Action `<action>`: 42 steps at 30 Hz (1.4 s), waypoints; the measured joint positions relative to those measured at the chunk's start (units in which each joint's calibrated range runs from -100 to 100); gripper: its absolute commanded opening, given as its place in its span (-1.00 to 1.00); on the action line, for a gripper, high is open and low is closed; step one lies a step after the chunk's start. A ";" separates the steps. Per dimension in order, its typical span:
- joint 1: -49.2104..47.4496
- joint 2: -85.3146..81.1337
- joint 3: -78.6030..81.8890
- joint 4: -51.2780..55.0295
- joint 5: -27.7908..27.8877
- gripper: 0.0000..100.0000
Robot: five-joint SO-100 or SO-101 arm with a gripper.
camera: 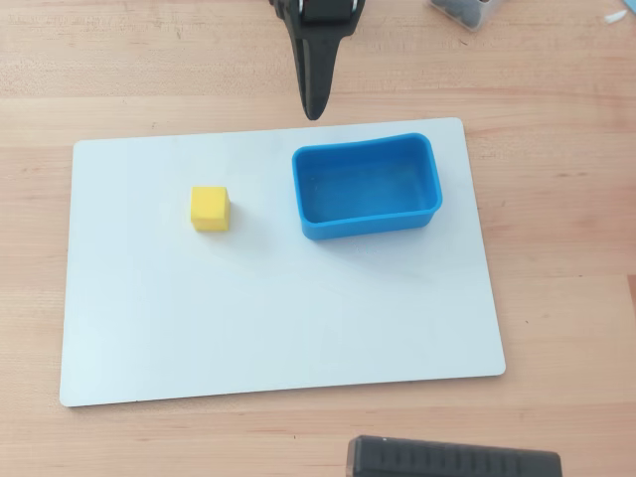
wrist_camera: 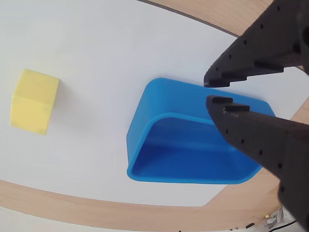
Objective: Pick up yellow cube and drop it in the blue rectangular bin
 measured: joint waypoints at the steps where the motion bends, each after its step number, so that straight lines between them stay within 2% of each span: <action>1: 0.00 0.00 0.00 0.00 0.00 -1.00; 12: 0.31 0.00 0.00 0.54 0.05 -1.00; 18: 7.41 1.20 0.00 0.54 2.10 -1.00; 31: 15.83 43.97 -27.68 0.18 3.17 -1.00; 42: 16.37 65.22 -45.54 2.33 6.20 -1.00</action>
